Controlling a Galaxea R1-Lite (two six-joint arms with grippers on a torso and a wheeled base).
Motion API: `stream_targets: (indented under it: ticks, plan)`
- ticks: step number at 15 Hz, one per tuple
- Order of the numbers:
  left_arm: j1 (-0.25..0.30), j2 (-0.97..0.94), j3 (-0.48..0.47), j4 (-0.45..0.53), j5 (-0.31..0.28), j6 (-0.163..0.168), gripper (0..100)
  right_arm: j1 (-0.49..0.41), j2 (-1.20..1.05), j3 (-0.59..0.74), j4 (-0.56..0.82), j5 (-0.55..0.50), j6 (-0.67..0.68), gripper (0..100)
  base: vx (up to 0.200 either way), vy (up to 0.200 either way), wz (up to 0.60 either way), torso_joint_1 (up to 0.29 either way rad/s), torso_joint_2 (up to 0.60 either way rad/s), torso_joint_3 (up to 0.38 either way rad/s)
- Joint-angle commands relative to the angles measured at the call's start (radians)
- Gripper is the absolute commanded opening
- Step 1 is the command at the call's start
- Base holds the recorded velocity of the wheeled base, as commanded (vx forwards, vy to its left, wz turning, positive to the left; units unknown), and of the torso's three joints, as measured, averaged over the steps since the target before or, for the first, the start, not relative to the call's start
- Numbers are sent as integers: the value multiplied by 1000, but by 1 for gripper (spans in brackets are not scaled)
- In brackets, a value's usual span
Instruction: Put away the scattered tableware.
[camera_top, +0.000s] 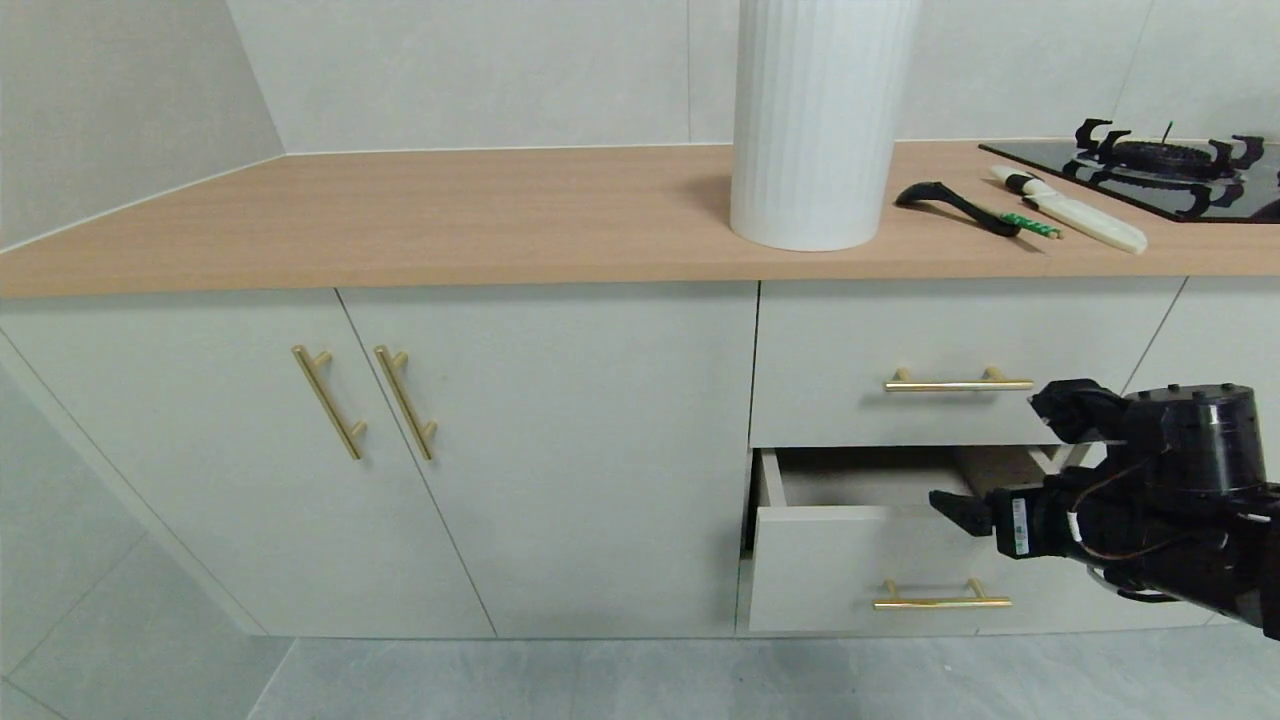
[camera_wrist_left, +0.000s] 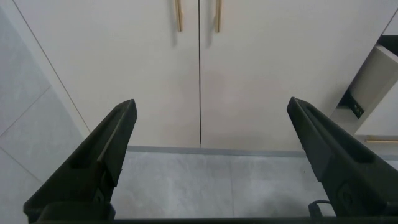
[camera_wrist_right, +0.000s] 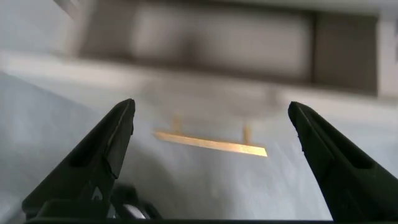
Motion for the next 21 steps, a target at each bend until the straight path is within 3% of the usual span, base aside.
stream_targets:
  ticks: [1,9,21]
  plan:
    - [0,1,0,0,0,0,100,6,4,4,-43,-2,5,100,0,0,0,0,0,0]
    - [0,1,0,0,0,0,100,6,308,21,-461,-115,44,100,0,0,0,0,0,0]
    - [0,1,0,0,0,0,100,9,364,37,-491,-118,40,100,0,0,0,0,0,0]
